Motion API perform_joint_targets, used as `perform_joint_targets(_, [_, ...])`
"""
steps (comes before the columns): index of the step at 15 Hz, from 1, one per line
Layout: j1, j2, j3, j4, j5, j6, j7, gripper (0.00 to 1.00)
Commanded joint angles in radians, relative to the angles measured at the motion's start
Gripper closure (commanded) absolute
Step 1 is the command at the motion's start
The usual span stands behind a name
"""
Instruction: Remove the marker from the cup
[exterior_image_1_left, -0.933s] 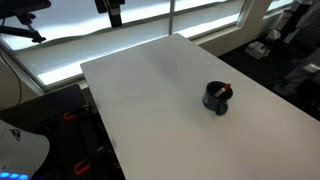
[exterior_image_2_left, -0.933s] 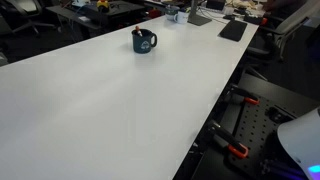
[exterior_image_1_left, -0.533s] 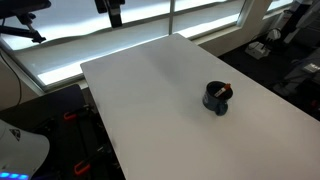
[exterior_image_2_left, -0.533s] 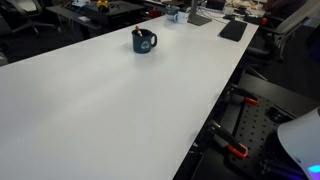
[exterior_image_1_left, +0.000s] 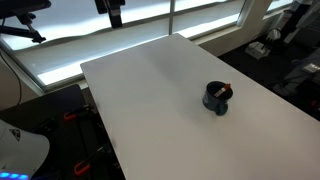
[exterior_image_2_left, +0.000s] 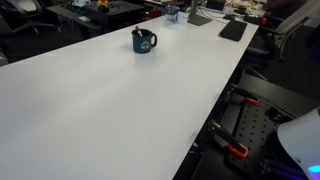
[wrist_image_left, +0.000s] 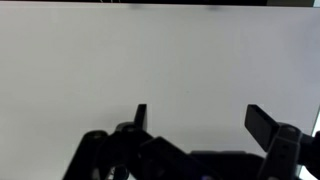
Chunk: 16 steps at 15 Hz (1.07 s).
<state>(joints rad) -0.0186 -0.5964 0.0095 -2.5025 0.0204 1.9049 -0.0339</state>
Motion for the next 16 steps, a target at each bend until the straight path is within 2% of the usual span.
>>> perform_joint_targets(1, [-0.008, 0.065, -0.031, 0.042, -0.004, -0.006, -0.001, 0.00])
perform_joint_targets(6, [-0.061, 0.186, -0.107, 0.138, -0.012, -0.007, -0.011, 0.00])
perform_joint_targets(7, [-0.045, 0.122, -0.090, 0.075, 0.000, 0.001, -0.005, 0.00])
perform_joint_targets(9, [-0.061, 0.165, -0.111, 0.109, 0.001, 0.001, -0.013, 0.00])
perform_joint_targets(16, [-0.068, 0.225, -0.118, 0.158, 0.007, -0.002, -0.004, 0.00])
